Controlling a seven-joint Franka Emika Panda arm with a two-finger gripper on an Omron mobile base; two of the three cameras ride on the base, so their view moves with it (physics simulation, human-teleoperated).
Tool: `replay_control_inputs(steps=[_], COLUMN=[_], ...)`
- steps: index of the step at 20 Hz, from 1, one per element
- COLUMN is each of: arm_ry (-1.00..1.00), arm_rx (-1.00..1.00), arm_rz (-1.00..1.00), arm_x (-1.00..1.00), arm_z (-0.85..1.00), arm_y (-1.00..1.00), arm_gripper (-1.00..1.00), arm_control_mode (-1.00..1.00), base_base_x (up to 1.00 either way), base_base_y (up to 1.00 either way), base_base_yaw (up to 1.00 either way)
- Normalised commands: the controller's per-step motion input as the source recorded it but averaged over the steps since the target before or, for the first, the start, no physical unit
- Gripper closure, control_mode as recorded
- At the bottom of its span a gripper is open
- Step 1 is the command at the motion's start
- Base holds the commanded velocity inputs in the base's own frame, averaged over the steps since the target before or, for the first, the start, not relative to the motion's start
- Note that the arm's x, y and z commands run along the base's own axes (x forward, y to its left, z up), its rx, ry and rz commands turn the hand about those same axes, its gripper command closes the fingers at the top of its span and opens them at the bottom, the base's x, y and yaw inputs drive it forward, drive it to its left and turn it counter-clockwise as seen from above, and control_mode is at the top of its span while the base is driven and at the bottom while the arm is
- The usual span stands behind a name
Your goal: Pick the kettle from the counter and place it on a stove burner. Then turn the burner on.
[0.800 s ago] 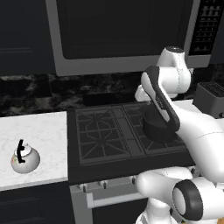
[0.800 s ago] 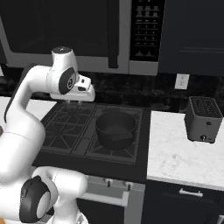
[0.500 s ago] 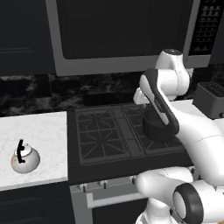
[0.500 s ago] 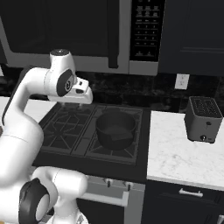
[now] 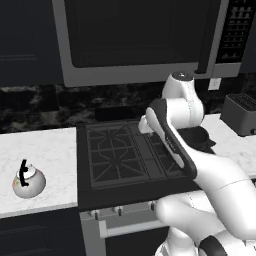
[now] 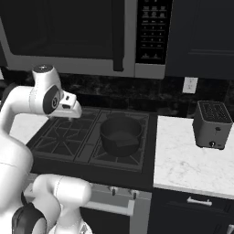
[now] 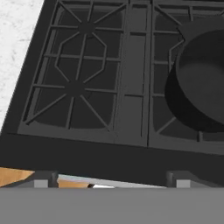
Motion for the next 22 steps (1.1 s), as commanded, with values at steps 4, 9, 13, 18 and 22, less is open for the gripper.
replay_control_inputs(steps=[4,9,13,18,22], arm_ry=[-0.11,-0.17,-0.13,-0.11,0.0], arm_rx=[0.0,0.0,0.0,0.04,0.08], arm_rz=[0.0,-0.03,-0.09,-0.15,-0.02], arm_x=[-0.28,-0.19,0.0,0.05,-0.05], arm_z=[-0.16,-0.03,0.0,0.0,-0.1], arm_y=[0.5,0.53,0.51,0.33,0.64], arm_gripper=[-1.0,-1.0,-1.0,-1.0,-1.0], arm_control_mode=[-1.0,-1.0,-1.0,-1.0,-1.0], base_base_x=[0.0,0.0,0.0,0.0,0.0], base_base_y=[0.0,0.0,0.0,0.0,0.0], base_base_yaw=[0.0,0.0,0.0,0.0,0.0])
